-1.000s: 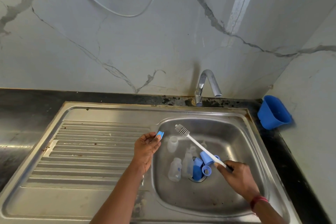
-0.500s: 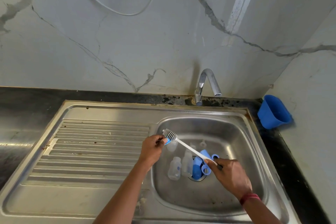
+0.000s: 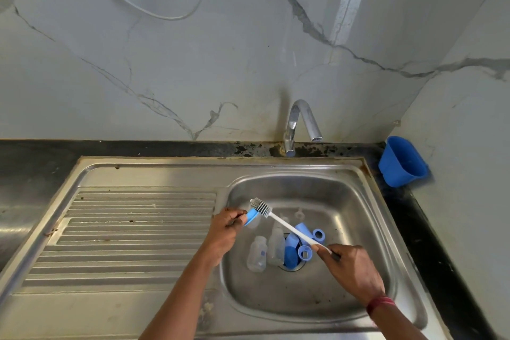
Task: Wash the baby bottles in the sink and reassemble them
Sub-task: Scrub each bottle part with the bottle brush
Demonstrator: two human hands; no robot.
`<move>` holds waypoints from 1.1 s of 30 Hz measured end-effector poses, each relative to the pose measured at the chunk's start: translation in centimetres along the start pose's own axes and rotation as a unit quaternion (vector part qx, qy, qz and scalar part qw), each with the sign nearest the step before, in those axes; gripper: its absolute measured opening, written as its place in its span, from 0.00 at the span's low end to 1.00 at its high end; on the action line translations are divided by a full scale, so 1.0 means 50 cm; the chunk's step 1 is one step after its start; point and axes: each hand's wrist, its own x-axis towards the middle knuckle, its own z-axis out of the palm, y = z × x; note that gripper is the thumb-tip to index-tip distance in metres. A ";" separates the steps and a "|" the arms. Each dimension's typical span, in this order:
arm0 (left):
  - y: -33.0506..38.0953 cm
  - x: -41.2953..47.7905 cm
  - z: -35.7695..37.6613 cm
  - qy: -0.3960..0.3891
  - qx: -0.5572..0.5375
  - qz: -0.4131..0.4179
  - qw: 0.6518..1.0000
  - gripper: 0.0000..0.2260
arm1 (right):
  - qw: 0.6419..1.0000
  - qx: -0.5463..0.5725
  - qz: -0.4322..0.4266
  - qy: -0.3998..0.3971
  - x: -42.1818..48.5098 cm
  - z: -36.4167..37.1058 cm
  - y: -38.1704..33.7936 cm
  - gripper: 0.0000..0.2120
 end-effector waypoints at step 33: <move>0.079 0.002 0.014 0.098 -0.334 -0.100 0.932 0.06 | 0.998 0.045 0.022 -0.029 0.016 0.036 -0.085 0.32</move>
